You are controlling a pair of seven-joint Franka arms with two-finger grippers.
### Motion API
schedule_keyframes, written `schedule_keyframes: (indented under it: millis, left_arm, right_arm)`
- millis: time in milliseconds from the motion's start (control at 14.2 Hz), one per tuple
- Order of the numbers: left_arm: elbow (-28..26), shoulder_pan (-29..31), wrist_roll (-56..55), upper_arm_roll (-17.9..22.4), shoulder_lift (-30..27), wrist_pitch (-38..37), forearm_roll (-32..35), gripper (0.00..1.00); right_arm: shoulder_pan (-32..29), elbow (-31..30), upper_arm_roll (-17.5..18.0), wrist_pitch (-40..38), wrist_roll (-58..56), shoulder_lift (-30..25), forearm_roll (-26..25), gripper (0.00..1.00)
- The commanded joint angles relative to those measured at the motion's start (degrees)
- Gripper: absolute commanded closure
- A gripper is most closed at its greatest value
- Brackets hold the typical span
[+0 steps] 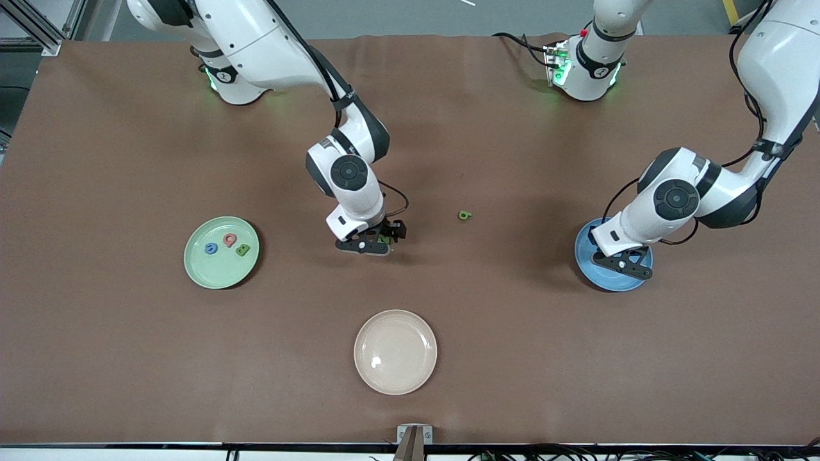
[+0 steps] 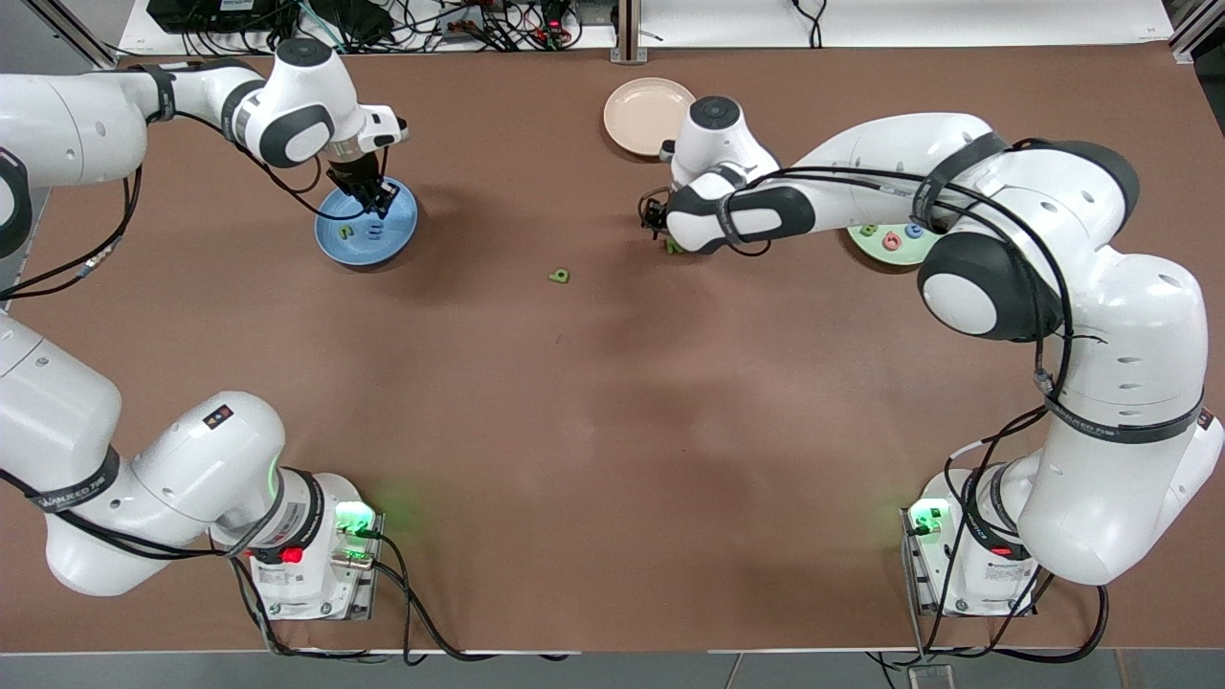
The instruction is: Sort upper and lower case letters into plates
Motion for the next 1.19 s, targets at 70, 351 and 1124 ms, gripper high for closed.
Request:
schedule_keyframes:
  millis: [70,351,1124]
  left_arm:
    - [1.64,-0.08,5.02,2.14,1.11,1.85,1.77,0.98]
    - [2.78,-0.08,9.15,4.34,1.81,3.26,1.94,0.98]
    - [4.72,-0.69,9.96,5.75,4.71,4.49,2.03,0.98]
  right_arm:
    - [1.05,-0.46,-0.55,0.45,-1.10,0.20,-3.27,0.08]
    - [1.05,-0.90,-0.64,0.36,-1.10,0.38,-3.37,0.33]
    - [-6.31,-1.34,-0.91,-4.62,-8.19,-1.63,-3.28,1.00]
